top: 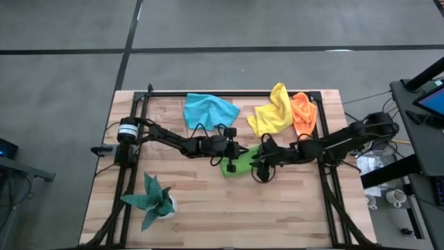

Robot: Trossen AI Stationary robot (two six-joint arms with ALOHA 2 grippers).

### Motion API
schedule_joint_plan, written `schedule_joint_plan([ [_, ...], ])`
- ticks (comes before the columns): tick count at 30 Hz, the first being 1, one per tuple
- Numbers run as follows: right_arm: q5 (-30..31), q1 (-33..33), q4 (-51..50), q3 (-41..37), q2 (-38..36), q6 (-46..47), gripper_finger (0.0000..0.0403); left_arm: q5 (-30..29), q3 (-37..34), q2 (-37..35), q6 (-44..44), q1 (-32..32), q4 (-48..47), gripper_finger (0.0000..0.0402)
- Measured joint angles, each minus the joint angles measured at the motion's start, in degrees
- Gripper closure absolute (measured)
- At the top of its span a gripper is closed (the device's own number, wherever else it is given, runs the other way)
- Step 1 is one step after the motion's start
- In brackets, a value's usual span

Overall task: Roll microfiber towels into tight, uniform cylinder then place into a basket
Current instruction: Roll the green microfiber towel

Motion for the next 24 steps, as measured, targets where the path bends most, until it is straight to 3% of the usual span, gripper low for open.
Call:
schedule_joint_plan([
  [3, 2.69, 1.44, -2.26, -0.65, -3.64, -0.99, 0.0253, 0.23, -0.03, 0.16, -2.13, 0.00, 2.01, 0.0402],
  [7, 11.25, 4.59, -4.48, -2.97, -8.35, -1.18, 0.0266, 2.82, 1.03, 1.47, -2.96, 0.00, 3.54, 0.0402],
  [12, 20.03, 7.31, -4.76, -7.52, -13.99, 1.27, 0.0317, 3.16, 6.74, 6.83, -5.90, 0.00, 3.78, 0.0402],
  [16, 22.55, 7.05, -5.80, -11.96, -17.19, 6.65, 0.0383, 3.16, 14.24, 12.59, -5.89, 0.00, -1.48, 0.0402],
  [24, 25.95, 5.96, -9.40, -17.76, -25.00, 14.37, 0.0394, 2.94, 25.16, 19.19, -6.02, 0.04, -5.25, 0.0402],
])
